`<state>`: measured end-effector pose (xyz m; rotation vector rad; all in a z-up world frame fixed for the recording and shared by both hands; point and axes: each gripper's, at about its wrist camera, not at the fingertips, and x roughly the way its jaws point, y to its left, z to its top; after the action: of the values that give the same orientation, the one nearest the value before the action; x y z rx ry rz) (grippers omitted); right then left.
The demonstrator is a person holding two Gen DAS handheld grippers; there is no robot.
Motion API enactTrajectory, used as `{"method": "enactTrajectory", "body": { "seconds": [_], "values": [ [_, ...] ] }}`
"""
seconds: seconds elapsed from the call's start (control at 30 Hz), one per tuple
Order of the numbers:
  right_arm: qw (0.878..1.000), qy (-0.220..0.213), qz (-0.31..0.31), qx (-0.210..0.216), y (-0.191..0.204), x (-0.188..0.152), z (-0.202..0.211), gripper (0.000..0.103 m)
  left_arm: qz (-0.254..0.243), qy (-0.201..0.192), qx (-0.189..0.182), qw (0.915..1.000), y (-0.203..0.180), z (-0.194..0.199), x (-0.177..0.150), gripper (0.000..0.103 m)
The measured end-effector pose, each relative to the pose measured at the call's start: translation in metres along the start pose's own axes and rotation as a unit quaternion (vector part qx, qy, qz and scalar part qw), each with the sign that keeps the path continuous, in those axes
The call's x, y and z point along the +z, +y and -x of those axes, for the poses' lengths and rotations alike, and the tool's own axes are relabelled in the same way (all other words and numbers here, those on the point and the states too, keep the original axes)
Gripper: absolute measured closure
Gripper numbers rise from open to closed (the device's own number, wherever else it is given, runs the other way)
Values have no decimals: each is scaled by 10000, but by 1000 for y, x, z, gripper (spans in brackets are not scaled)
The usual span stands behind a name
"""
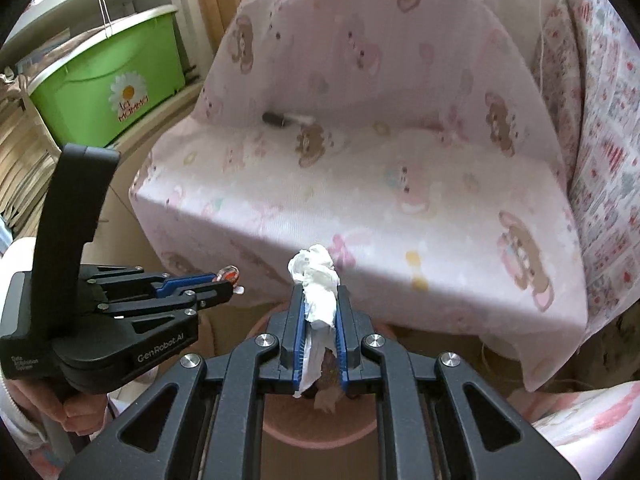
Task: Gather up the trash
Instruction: 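Carry the hair tie and white tissue down over the pink basket, then open the left tool to drop the hair tie into the basket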
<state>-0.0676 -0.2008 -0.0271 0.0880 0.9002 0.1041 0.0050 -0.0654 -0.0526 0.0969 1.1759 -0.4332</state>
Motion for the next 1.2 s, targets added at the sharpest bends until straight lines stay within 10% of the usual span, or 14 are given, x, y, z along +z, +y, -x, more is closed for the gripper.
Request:
{"method": "enactTrajectory", "body": {
  "seconds": [0.43,1.03,1.2],
  "values": [
    [9866,1541,-363,394,-15,-29,-75,89,228,1076,6,9939,12,-64,-17,92],
    [9691,2416,65,-492,2,-59,-149,88,393,1966,94,9797,19,-123,-36,84],
    [9692,2391,80,-582,2,-60,-151,57,483,1895,233,9804,25,-120,-35,62]
  ]
}}
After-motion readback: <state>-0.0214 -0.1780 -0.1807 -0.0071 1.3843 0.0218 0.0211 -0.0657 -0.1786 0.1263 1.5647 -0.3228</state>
